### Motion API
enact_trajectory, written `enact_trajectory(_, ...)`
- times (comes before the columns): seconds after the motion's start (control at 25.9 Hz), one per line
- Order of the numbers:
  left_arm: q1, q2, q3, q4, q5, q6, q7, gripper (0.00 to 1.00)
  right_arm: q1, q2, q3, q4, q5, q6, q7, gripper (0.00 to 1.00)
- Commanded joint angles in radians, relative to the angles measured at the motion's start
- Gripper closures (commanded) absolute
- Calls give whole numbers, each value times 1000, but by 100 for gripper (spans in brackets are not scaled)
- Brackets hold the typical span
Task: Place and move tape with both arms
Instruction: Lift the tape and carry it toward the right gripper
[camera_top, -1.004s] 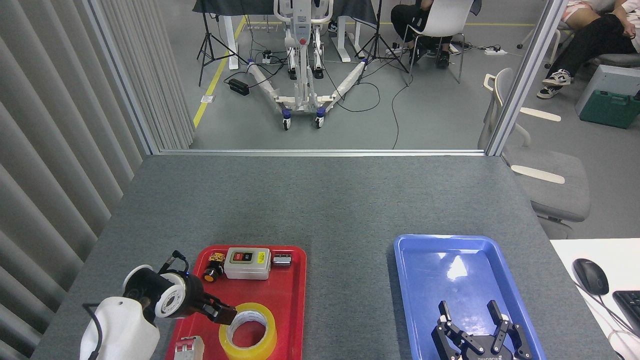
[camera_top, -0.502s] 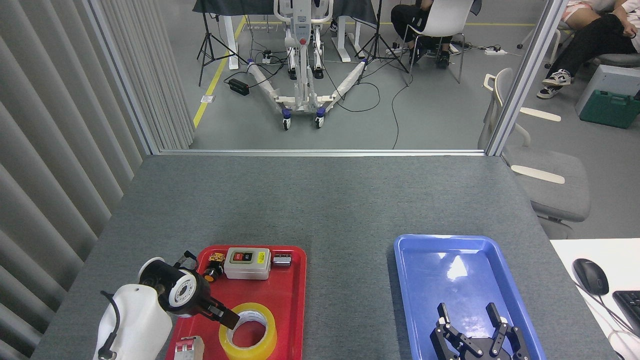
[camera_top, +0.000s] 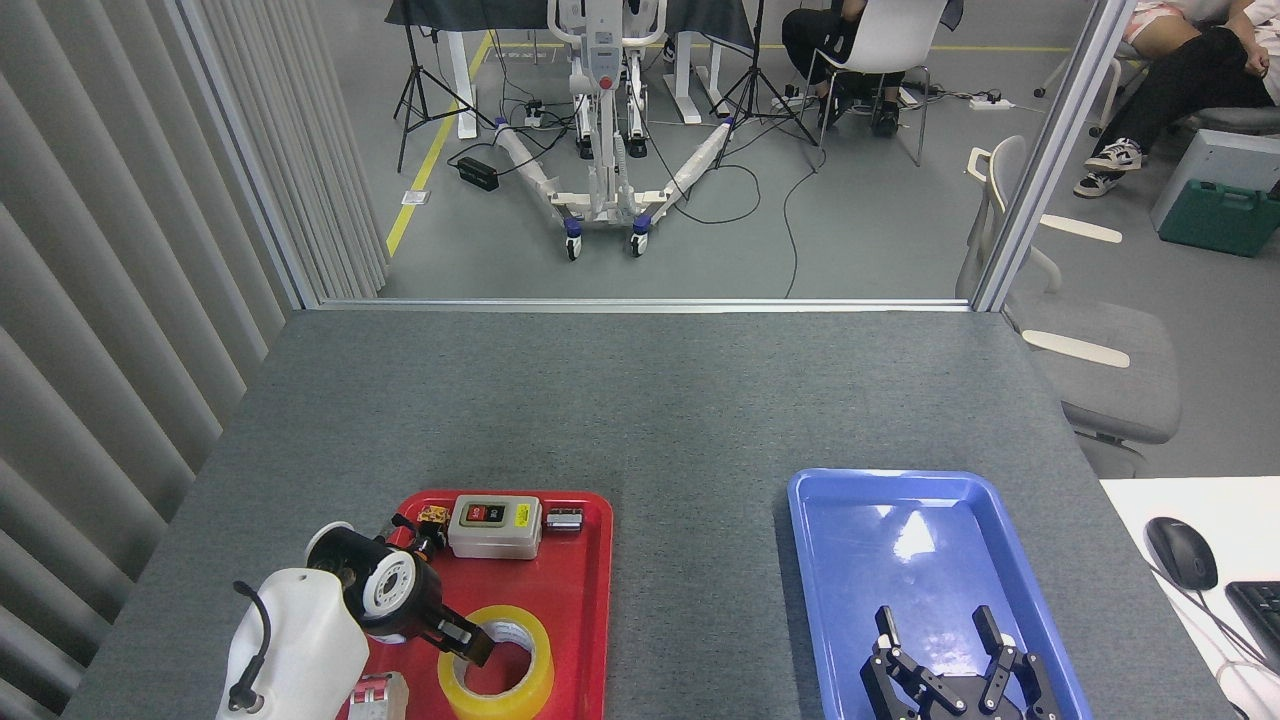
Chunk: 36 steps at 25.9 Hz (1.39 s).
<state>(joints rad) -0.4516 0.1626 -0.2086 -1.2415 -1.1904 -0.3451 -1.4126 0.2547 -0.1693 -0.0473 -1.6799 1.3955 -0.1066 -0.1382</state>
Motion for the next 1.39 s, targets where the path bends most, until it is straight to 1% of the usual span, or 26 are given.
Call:
enact_trajectory(0.0, -1, 0, 0, 14, 0, -2, -2, 47, 1, 1, 1, 0, 0, -1, 0, 0)
enact_trajectory(0.12, 2, 2, 2, 14, 5, -6, -8, 75, 1, 1, 1, 0, 0, -1, 0, 0)
enact_trajectory(0.15, 2, 2, 2, 16, 15, -15, -9, 89, 0, -1, 1, 0, 0, -1, 0, 0)
enact_trajectory(0.19, 4, 0, 2, 14, 34, -32, -12, 100, 1, -1, 1, 0, 0, -1, 0, 0)
enact_trajectory(0.31, -4, 0, 8, 8, 117, -104, -14, 100, 1, 1, 1, 0, 0, -1, -1, 0)
enact_trajectory(0.35, -4, -2, 17, 2, 164, -118, -8, 100, 1, 1, 1, 0, 0, -1, -1, 0)
enact_trajectory(0.46, -4, -3, 75, -36, 341, -134, 20, 100, 1, -1, 1, 0, 0, -1, -1, 0)
enact_trajectory(0.54, -1, -6, 118, -84, 499, -155, 50, 100, 0, -1, 1, 0, 2, -2, -3, 0)
enact_trajectory(0.58, -1, -14, 132, -96, 588, -170, 77, 100, 0, -1, 1, 0, 3, -2, -3, 0)
enact_trajectory(0.66, 8, -58, 158, -96, 761, -209, 159, 100, 3, -1, 1, 0, 3, -16, -11, 0)
enact_trajectory(0.73, 60, -103, 155, -96, 910, -241, 273, 100, 9, 2, 4, -1, 8, -67, -49, 0)
enact_trajectory(0.81, 73, -129, 117, -90, 930, -249, 356, 100, 21, 8, 4, -3, 25, -122, -87, 0)
enact_trajectory(0.85, 73, -138, 84, -85, 930, -249, 365, 100, 29, 13, 4, -6, 33, -156, -98, 0)
enact_trajectory(0.89, 73, -144, 66, -79, 930, -247, 365, 100, 31, 11, 4, -9, 34, -209, -107, 0)
enact_trajectory(1.04, 85, -172, 23, -72, 933, -249, 365, 100, 32, -4, -2, -21, 36, -516, -158, 0)
enact_trajectory(1.16, 96, -179, 3, -72, 937, -250, 365, 100, 34, -7, -16, -47, 36, -676, -166, 0)
enact_trajectory(1.35, 109, -183, 2, -75, 937, -284, 365, 100, 37, -10, -6, -80, 36, -679, -164, 0)
